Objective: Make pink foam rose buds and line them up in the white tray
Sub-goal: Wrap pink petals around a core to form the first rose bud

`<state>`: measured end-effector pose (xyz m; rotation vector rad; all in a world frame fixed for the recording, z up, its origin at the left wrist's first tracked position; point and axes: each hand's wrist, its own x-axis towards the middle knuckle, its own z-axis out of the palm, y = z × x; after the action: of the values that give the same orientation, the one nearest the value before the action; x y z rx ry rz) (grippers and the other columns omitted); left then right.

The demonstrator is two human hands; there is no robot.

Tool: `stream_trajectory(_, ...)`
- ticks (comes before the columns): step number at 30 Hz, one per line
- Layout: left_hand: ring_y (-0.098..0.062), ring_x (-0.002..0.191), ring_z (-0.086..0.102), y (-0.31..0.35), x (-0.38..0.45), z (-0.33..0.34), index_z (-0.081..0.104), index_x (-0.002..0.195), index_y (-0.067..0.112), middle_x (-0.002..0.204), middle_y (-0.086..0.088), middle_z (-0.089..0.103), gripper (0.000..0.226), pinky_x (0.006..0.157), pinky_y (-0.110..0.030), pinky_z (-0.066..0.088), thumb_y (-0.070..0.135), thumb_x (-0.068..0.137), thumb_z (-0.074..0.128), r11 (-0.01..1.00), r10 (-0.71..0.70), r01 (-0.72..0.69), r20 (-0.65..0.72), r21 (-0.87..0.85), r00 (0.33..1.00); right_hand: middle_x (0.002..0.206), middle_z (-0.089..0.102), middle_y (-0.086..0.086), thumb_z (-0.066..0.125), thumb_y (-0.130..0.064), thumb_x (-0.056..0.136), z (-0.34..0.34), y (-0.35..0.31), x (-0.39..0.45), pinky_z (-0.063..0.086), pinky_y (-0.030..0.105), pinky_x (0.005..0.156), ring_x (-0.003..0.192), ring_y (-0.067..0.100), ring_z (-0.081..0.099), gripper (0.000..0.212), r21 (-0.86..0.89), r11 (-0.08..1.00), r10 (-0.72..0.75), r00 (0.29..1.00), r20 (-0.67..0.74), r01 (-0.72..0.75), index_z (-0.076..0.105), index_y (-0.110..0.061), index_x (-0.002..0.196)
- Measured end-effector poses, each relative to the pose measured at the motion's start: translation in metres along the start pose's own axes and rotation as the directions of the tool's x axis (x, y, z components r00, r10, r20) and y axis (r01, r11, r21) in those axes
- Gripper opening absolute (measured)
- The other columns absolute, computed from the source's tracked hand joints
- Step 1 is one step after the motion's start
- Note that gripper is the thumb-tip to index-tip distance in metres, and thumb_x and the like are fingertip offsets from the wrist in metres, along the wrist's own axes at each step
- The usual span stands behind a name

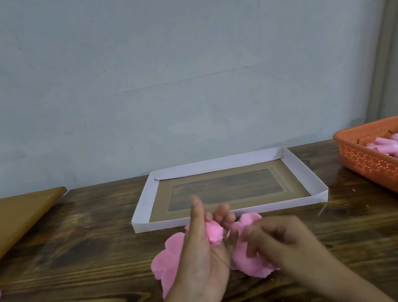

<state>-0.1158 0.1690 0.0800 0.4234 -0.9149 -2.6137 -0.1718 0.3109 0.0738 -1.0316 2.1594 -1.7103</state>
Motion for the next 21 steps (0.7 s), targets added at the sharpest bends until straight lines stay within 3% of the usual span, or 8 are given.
stream_trajectory(3,-0.010,0.063,0.071,0.011,0.004,-0.004,0.066,0.048,0.025,0.083,0.000,0.077,0.037,0.057,-0.026,0.055,0.053,0.071,0.072,0.998,0.054,-0.054,-0.012,-0.038,0.998,0.065,0.071,-0.004,0.059,-0.025,0.092,-0.023,0.004,0.010,0.047,0.020,0.053,0.054,0.004,0.059,0.028,-0.016,0.997,0.063,0.937,-0.344,-0.073,0.075,-0.021,0.070)
stream_trajectory(5,-0.010,0.065,0.072,0.014,0.006,-0.008,0.065,0.049,0.025,0.087,0.000,0.078,0.042,0.058,-0.026,0.054,0.053,0.080,0.071,0.996,0.063,-0.064,-0.026,-0.053,0.998,0.066,0.070,-0.011,0.064,-0.017,0.092,-0.035,0.011,0.013,0.046,0.011,0.052,0.063,0.000,0.063,0.023,-0.116,0.986,0.054,0.884,-0.464,-0.121,0.072,-0.023,0.072)
stream_trajectory(7,-0.011,0.066,0.072,0.013,0.007,-0.009,0.064,0.050,0.024,0.090,-0.001,0.079,0.045,0.058,-0.026,0.054,0.051,0.085,0.070,0.997,0.053,-0.055,-0.037,-0.053,0.998,0.066,0.069,-0.015,0.068,-0.015,0.090,-0.039,0.019,0.014,0.044,0.007,0.053,0.068,-0.003,0.064,0.016,-0.265,0.946,0.054,0.894,-0.446,-0.189,0.072,-0.029,0.081)
stream_trajectory(10,-0.012,0.069,0.074,0.010,0.008,-0.011,0.066,0.051,0.024,0.092,-0.001,0.079,0.041,0.057,-0.026,0.054,0.051,0.081,0.068,0.999,0.037,-0.038,-0.034,-0.035,0.999,0.075,0.068,-0.018,0.070,-0.028,0.088,-0.031,0.028,0.016,0.045,0.010,0.055,0.069,-0.003,0.063,0.003,-0.445,0.857,0.111,0.936,-0.334,-0.261,0.072,-0.030,0.087)
stream_trajectory(14,-0.012,0.072,0.076,0.008,0.010,-0.012,0.069,0.052,0.025,0.095,-0.002,0.080,0.036,0.062,-0.027,0.052,0.050,0.078,0.068,1.000,0.021,-0.021,-0.050,-0.007,0.999,0.098,0.062,-0.007,0.058,-0.040,0.093,-0.018,0.042,0.020,0.048,0.021,0.074,0.089,0.010,0.058,0.024,-0.664,0.697,0.145,0.960,-0.241,-0.272,0.069,-0.024,0.108)
stream_trajectory(17,-0.014,0.077,0.077,0.008,0.010,-0.011,0.069,0.071,0.021,0.099,-0.004,0.080,0.031,0.066,-0.030,0.050,0.050,0.082,0.066,1.000,0.020,-0.019,-0.070,0.018,0.997,0.102,0.062,-0.006,0.058,-0.045,0.088,-0.015,0.045,0.020,0.051,0.029,0.085,0.093,0.013,0.056,0.027,-0.682,0.678,0.153,0.960,-0.236,-0.276,0.065,-0.027,0.107)
stream_trajectory(21,-0.015,0.086,0.078,0.007,0.010,-0.011,0.063,0.097,0.017,0.106,-0.004,0.080,0.033,0.071,-0.031,0.048,0.049,0.092,0.059,0.998,0.015,-0.011,-0.068,0.068,0.998,0.113,0.060,-0.007,0.063,-0.044,0.089,-0.014,0.042,0.018,0.044,0.020,0.079,0.097,0.011,0.054,0.035,-0.677,0.687,0.093,0.956,-0.279,-0.265,0.064,-0.028,0.120)
